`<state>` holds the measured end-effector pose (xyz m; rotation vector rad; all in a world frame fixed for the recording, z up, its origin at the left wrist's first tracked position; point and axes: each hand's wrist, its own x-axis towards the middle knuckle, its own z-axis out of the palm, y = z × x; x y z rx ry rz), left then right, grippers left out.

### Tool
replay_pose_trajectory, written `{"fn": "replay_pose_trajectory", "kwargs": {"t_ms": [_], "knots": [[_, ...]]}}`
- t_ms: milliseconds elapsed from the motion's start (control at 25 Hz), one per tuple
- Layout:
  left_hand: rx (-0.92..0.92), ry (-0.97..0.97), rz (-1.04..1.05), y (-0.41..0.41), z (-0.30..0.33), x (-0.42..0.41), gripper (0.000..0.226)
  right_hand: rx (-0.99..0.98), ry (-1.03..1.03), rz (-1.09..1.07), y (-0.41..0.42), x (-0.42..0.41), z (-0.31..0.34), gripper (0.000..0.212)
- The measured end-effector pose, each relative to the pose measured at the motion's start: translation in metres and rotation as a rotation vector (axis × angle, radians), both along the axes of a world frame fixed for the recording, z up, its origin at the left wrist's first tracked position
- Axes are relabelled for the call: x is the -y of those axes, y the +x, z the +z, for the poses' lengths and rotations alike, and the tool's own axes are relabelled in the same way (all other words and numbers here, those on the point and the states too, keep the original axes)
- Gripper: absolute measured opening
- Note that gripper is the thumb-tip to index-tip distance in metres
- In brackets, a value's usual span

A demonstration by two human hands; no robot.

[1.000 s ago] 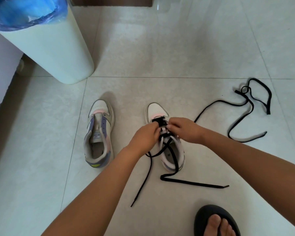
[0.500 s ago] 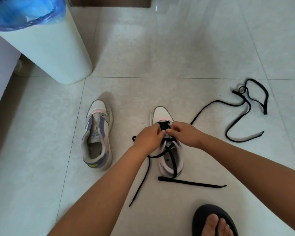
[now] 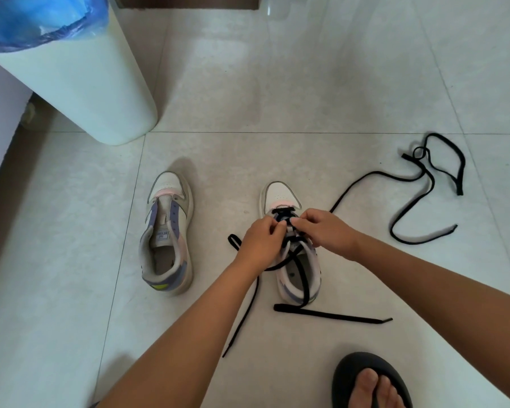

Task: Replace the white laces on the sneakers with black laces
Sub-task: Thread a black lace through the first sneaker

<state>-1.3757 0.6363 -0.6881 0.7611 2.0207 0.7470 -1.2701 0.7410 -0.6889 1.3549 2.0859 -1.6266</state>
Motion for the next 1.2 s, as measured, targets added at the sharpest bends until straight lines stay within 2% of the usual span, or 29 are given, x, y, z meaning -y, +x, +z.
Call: {"fn": "replay_pose_trajectory", "kwargs": {"t_ms": [80,240,320,360,440,560,640,720,840,960,1200], "knots": [[-0.025,-0.036,-0.054,-0.005,-0.001,-0.006,0.028,-0.011,-0.075,-0.006,-0.002,0.000,0.001,0.019],[0.400,0.112,0.224,-0.004,-0.012,0.005,0.025,-0.260,-0.474,-0.466,0.004,0.013,-0.003,0.020],[0.463,0.142,0.326,0.003,-0.016,0.011,0.026,-0.304,-0.529,-0.562,0.007,0.020,-0.008,0.019],[0.428,0.139,0.334,0.005,-0.017,0.011,0.025,-0.289,-0.500,-0.541,0.008,0.020,-0.008,0.017],[0.195,0.092,0.260,0.005,-0.011,0.008,0.018,-0.168,-0.297,-0.383,0.008,0.015,0.002,0.012],[-0.243,-0.025,-0.044,0.004,0.006,0.008,0.025,0.126,0.174,0.047,0.012,0.008,0.023,0.028],[-0.494,-0.199,-0.356,0.010,0.016,0.006,0.029,0.282,0.316,0.337,0.010,0.016,0.033,0.031],[-0.647,-0.311,-0.566,0.019,0.020,0.002,0.024,0.381,0.426,0.515,0.006,0.027,0.036,0.030],[-0.639,-0.360,-0.689,0.016,0.025,-0.009,0.022,0.381,0.498,0.656,0.001,0.025,0.032,0.026],[-0.517,-0.352,-0.730,0.002,0.029,-0.015,0.025,0.315,0.383,0.641,0.002,0.017,0.026,0.020],[-0.519,-0.246,-0.702,-0.002,0.018,0.002,0.029,0.259,0.457,0.667,0.010,0.024,0.031,0.025]]}}
